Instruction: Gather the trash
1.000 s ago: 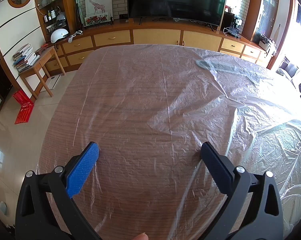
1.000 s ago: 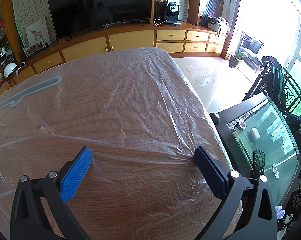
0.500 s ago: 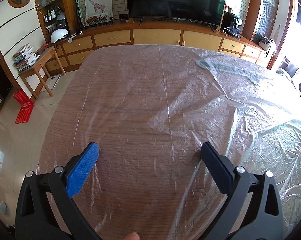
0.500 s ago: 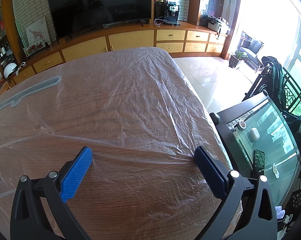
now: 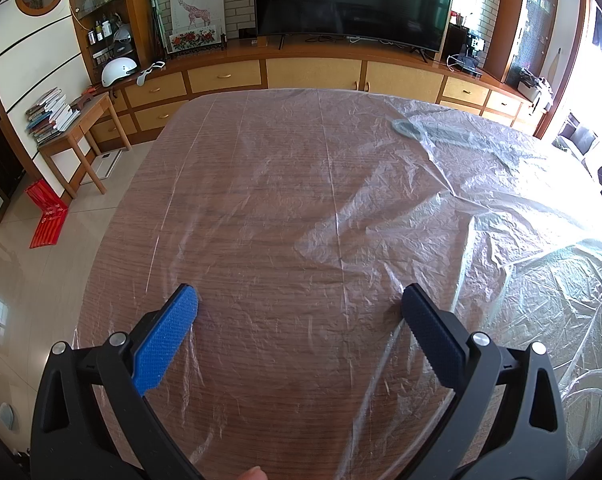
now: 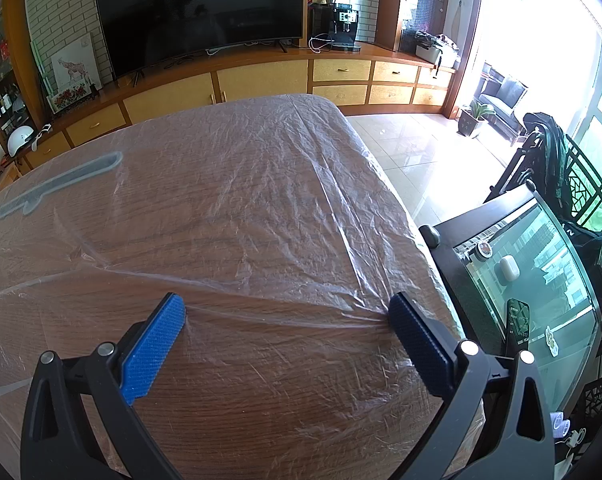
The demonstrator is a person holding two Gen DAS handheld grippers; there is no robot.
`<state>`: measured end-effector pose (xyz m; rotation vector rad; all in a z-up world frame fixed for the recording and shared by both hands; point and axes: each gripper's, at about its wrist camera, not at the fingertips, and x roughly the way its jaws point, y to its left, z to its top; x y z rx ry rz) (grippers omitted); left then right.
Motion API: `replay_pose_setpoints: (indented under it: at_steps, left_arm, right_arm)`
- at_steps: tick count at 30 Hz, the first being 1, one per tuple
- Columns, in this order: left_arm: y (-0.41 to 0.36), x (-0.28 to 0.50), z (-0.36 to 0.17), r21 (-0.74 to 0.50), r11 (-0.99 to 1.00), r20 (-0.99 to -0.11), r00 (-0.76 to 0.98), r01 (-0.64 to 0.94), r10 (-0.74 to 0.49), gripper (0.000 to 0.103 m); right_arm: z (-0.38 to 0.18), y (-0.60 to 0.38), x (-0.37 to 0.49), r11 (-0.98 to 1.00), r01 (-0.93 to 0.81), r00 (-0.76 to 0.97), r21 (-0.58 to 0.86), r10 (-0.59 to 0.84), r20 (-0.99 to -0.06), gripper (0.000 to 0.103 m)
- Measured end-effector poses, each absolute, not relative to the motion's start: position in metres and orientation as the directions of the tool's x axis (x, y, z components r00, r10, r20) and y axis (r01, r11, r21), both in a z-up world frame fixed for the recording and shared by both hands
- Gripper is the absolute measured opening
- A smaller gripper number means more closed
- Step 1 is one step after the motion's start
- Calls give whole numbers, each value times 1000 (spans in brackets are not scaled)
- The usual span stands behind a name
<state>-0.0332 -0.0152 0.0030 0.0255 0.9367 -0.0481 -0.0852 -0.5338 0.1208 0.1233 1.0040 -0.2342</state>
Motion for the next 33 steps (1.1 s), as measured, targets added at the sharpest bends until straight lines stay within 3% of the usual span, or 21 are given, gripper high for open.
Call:
replay_pose_setpoints:
  at_steps: [33]
  left_arm:
    - [-13, -32, 1, 2, 999, -806, 591, 53, -30, 102]
  right_arm:
    - [121, -534, -85, 968, 251, 514, -5, -138, -847, 99]
